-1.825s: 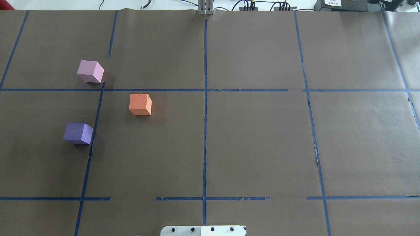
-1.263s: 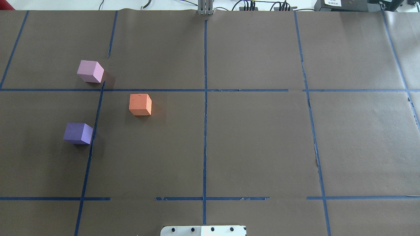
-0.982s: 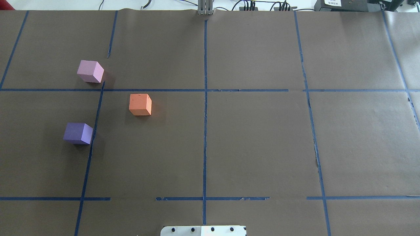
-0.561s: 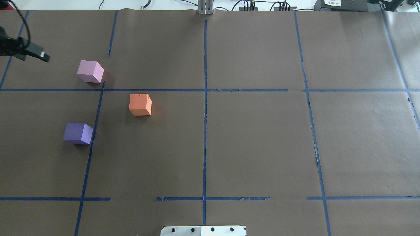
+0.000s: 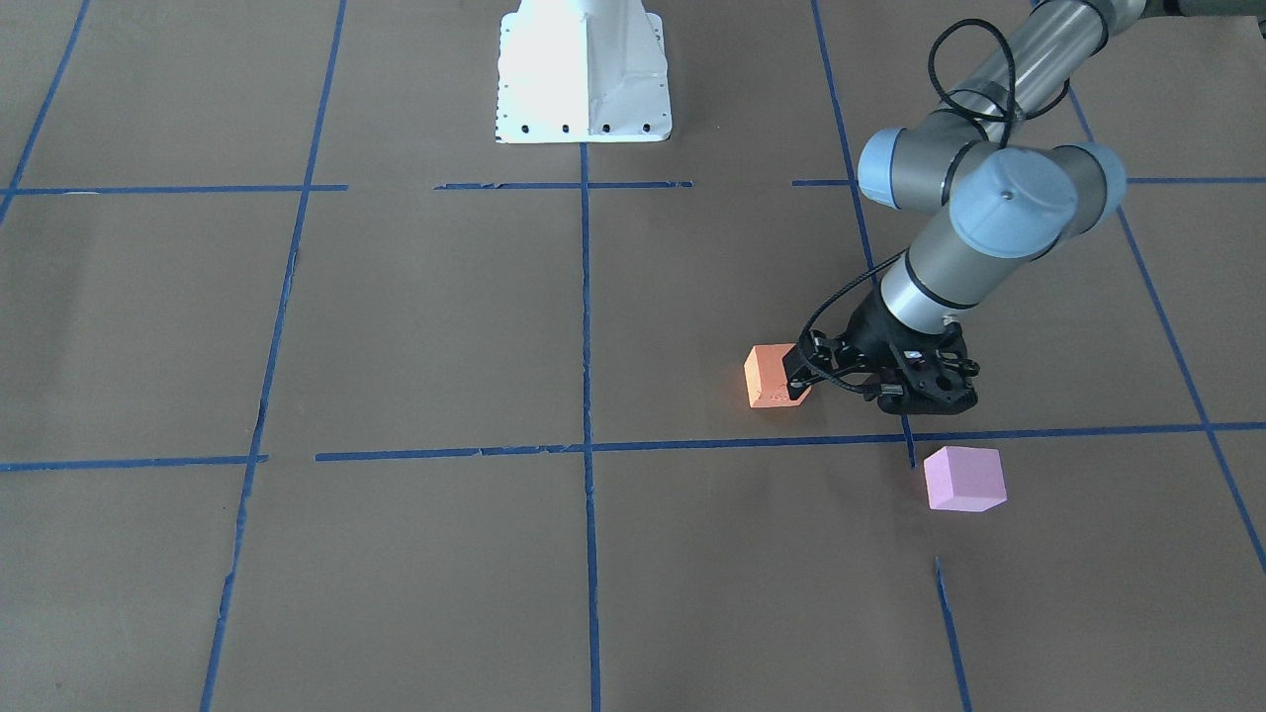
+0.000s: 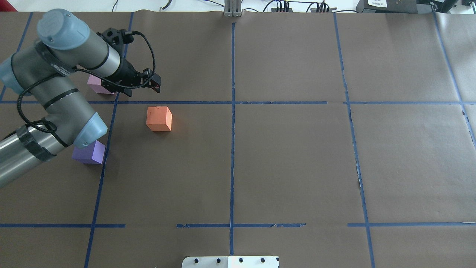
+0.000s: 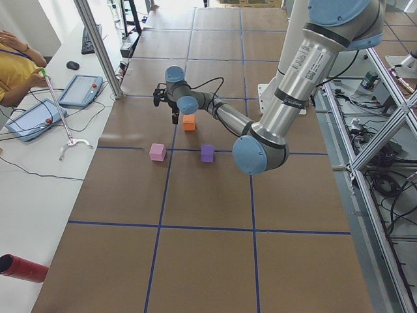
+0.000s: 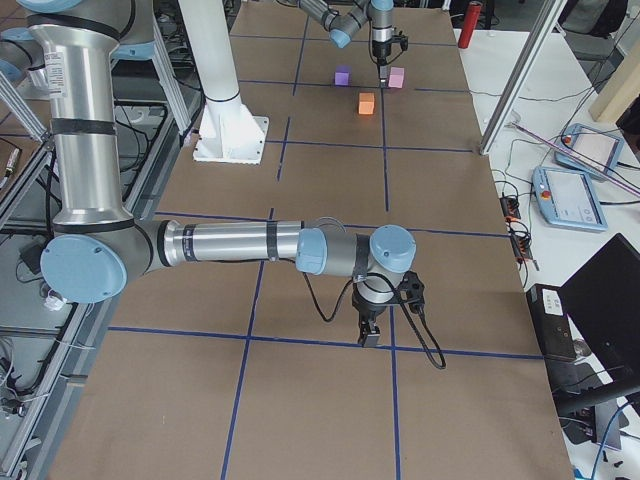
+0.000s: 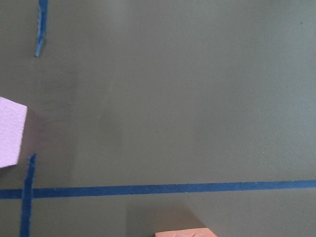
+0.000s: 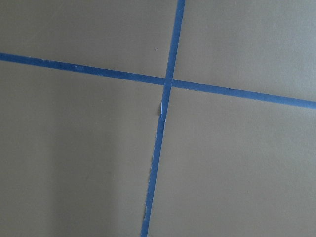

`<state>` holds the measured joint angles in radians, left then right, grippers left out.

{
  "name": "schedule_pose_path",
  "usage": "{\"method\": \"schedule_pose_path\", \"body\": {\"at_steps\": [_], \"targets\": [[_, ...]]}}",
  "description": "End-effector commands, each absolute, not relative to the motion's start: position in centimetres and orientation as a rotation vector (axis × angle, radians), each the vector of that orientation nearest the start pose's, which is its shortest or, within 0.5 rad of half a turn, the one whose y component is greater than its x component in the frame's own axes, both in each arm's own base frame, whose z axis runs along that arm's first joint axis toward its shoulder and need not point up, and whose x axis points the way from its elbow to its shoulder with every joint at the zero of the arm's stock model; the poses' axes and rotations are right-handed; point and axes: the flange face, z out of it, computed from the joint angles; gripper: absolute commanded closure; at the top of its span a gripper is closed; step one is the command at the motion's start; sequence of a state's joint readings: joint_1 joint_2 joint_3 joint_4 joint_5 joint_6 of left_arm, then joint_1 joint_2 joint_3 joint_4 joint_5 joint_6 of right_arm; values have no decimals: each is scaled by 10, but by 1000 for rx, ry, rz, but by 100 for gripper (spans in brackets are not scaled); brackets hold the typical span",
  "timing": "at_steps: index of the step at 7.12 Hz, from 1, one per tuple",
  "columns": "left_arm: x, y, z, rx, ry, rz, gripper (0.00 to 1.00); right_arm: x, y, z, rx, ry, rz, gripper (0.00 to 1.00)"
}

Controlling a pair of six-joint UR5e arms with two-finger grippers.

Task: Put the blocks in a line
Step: 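Reach the left gripper down over the orange cube and grasp it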

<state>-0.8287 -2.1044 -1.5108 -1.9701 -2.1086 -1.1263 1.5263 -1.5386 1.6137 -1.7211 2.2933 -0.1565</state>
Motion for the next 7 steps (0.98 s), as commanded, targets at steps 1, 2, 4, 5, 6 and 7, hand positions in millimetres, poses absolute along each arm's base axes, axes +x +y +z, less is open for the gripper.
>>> {"method": "schedule_pose_path", "body": {"at_steps": [1,2,4,5,6,7], "targets": [[461,-548,329,53,930,-184,0,46,-501,640,-31,-726,-163,0],[470,-544,330,48,894,-198,0,45,-501,640,-31,-726,-165,0],[481,-538,343,37,843,-202,0,46,-501,640,-31,-726,-163,0],[500,-524,350,36,823,-180,0,45,-501,640,-31,-726,-165,0],[501,-523,348,47,827,-171,9,45,-501,640,-31,-726,-165,0],[499,-521,344,51,838,-161,53,45,-500,641,-32,-726,-166,0]]}}
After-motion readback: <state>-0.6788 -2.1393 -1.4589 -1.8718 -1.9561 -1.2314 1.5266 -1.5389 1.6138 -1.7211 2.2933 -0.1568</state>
